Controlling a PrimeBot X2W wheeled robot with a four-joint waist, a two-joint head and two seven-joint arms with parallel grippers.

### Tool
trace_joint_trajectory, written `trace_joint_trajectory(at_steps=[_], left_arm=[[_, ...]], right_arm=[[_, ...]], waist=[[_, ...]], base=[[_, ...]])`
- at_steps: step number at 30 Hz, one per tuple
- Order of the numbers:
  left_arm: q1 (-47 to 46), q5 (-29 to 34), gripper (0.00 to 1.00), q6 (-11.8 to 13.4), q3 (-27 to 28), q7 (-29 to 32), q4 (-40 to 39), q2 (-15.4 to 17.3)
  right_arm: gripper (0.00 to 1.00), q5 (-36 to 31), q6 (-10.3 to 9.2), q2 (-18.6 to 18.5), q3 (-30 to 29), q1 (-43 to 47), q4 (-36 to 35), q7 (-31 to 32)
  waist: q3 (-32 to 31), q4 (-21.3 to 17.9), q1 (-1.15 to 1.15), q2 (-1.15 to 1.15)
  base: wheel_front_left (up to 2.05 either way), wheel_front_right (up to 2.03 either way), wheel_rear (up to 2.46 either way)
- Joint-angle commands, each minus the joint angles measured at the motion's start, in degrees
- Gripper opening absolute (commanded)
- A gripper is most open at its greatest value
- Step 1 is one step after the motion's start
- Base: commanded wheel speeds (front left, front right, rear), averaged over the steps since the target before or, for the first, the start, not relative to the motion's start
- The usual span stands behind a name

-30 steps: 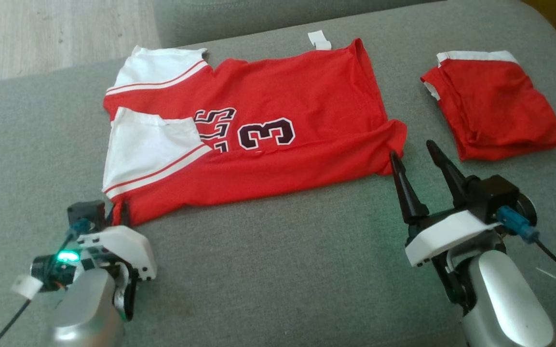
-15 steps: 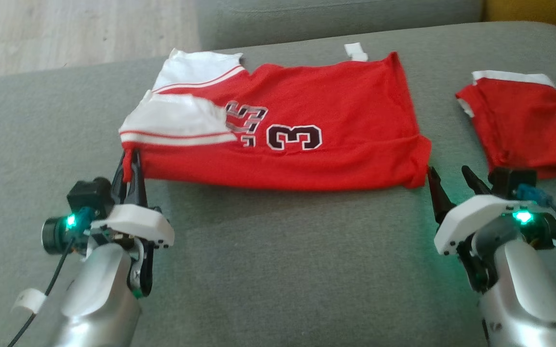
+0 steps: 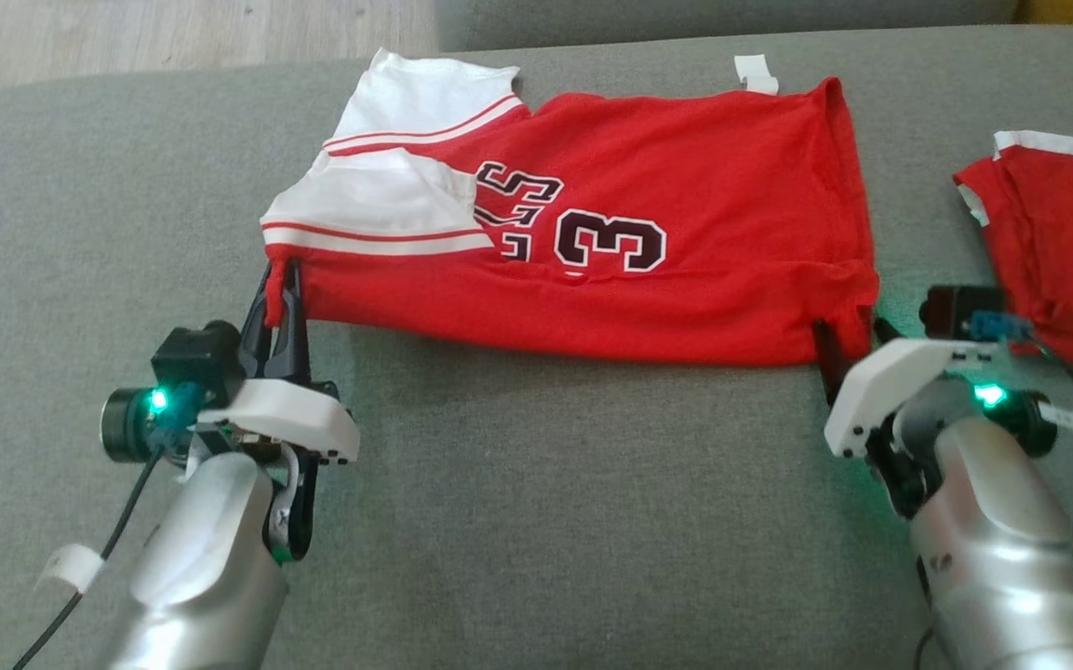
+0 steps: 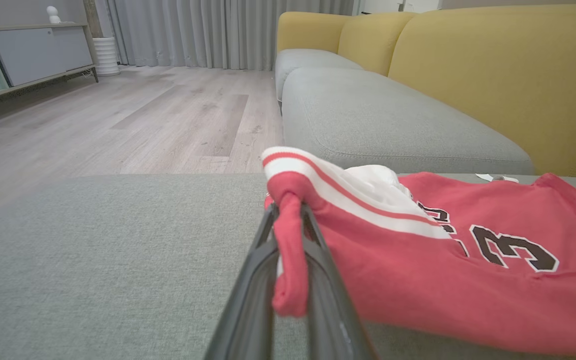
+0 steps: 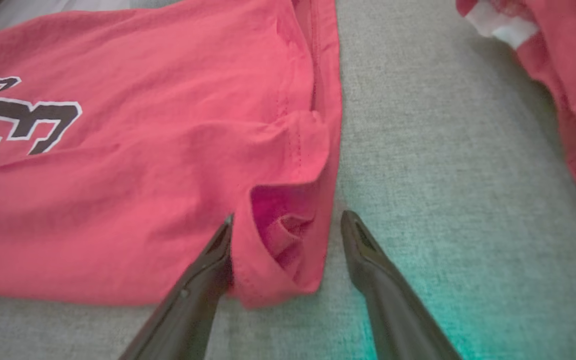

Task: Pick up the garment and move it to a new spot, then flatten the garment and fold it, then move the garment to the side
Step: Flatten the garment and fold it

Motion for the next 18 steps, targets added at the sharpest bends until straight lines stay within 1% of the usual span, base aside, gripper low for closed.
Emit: trace_joint_trajectory(at_steps=[1,3,5,9,12,15,18], left_arm=[[-1.54,0.57,0.0,0.21,1.55,0.02,-2.06,1.55],[-1.46,0.59,0.0,0.24,1.24,0.45,-2.01,1.59],[-1.28,0.46,0.0,0.23,1.09,0.84,-1.81,1.67],[-0.3,-0.04,0.0,0.29,1.1,1.42,-1.11,2.1],[0.76,-0.5,0.0,0.32,1.24,1.81,-0.35,2.59],[2.34,-1.1,0.0,0.34,1.28,2.11,0.57,2.98],[3.77,-1.48,0.0,0.21,1.02,2.48,0.9,3.07]], right_arm=[[1.0,-0.33,-0.04,0.64,1.73,-1.36,0.05,0.13],[0.98,-0.09,-0.04,0.64,2.41,-2.29,2.36,0.43],[0.0,0.09,-0.04,0.64,3.34,-3.24,3.87,-0.04],[0.0,-2.4,-0.04,0.6,4.77,-4.83,4.54,-2.65],[0.0,-4.02,-0.04,-0.32,6.15,-5.39,3.97,-3.78],[0.0,-3.64,-0.04,-2.94,9.54,-5.3,2.32,-3.3],[0.0,-1.7,-0.04,-5.17,12.77,-4.38,0.44,-1.72]], waist=[[0.14,0.13,0.0,0.0],[0.22,0.24,0.0,0.0],[0.1,0.18,0.0,0.0],[-1.02,-0.57,0.0,0.0],[-2.41,-1.38,0.0,0.0],[-4.6,-2.42,0.0,0.0],[-6.39,-3.01,0.0,0.0]], base=[[0.0,0.0,0.0],[0.0,0.0,0.0],[0.0,0.0,0.0],[0.0,0.0,0.0],[0.0,0.0,0.0],[0.0,0.0,0.0],[0.0,0.0,0.0]])
